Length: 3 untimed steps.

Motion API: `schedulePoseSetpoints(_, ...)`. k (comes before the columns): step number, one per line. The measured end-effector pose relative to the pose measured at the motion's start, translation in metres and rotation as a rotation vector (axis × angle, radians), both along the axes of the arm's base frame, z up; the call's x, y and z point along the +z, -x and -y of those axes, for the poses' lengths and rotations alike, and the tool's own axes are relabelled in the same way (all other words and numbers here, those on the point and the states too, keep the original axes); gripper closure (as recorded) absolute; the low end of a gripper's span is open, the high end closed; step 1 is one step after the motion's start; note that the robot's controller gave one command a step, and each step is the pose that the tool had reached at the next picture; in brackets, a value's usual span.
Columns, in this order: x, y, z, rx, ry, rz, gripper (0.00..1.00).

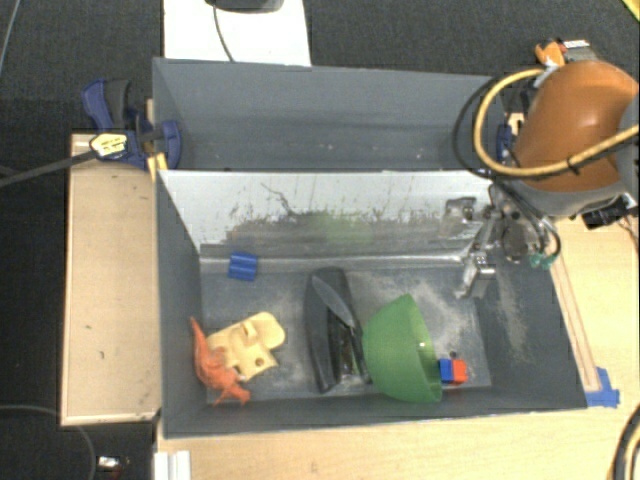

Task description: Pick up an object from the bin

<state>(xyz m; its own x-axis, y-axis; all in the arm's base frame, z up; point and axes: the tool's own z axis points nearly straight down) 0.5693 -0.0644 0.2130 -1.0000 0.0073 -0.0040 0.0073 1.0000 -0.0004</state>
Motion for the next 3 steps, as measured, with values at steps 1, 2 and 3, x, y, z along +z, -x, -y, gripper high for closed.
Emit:
schedulePoseSetpoints(1, -0.075, 0.034, -0.023, 0.092, 0.000, 0.003, 0.00)
schedulePoseSetpoints(2, -0.073, 0.059, -0.045, 0.282, 0.003, 0.003, 0.00)
schedulePoseSetpoints(3, -0.078, 0.064, -0.051, 0.458, 0.004, 0.012, 0.00)
